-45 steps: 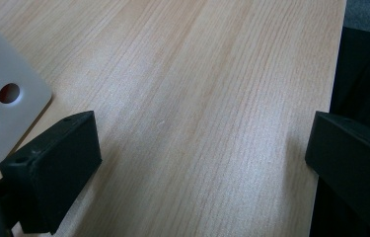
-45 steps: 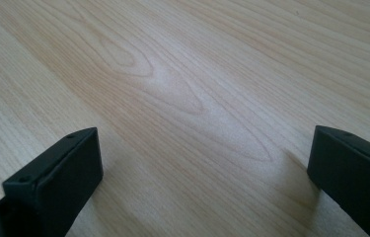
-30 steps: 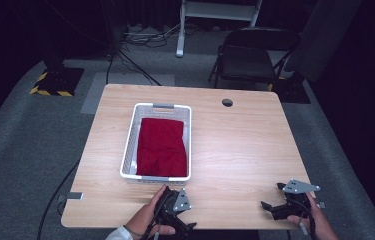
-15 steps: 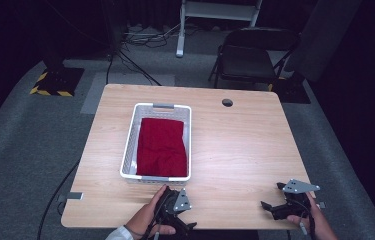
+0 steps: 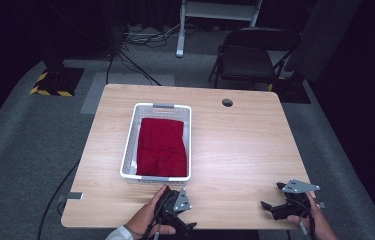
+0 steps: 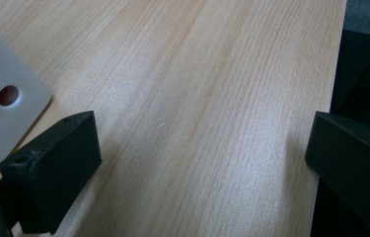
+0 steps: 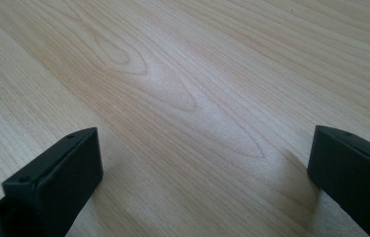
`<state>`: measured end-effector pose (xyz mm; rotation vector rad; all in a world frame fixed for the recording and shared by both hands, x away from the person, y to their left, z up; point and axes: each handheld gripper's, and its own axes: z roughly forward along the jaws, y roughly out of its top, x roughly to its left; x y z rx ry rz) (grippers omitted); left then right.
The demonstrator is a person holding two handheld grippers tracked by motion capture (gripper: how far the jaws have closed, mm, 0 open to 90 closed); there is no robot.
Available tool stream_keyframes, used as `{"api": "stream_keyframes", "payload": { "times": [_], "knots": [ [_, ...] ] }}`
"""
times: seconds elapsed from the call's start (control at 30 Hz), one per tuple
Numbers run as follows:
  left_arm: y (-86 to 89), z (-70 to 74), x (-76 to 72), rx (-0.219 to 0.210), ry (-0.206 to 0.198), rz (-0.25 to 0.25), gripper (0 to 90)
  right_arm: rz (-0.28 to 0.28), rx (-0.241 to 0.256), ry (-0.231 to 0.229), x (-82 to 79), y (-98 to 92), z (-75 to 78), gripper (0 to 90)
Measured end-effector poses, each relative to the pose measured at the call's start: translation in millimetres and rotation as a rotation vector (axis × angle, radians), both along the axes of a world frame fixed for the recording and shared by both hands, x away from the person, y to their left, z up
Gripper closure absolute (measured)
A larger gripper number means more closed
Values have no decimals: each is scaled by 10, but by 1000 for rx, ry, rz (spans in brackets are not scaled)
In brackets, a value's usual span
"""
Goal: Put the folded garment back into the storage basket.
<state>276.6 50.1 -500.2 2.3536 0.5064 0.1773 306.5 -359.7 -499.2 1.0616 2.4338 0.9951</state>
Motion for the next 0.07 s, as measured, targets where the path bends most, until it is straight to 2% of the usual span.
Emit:
{"api": "stream_keyframes", "payload": {
  "times": [0.07],
  "knots": [
    [0, 0, 0, 0, 0, 0, 5, 1, 0, 0, 1, 0, 0, 2]
  ]
}}
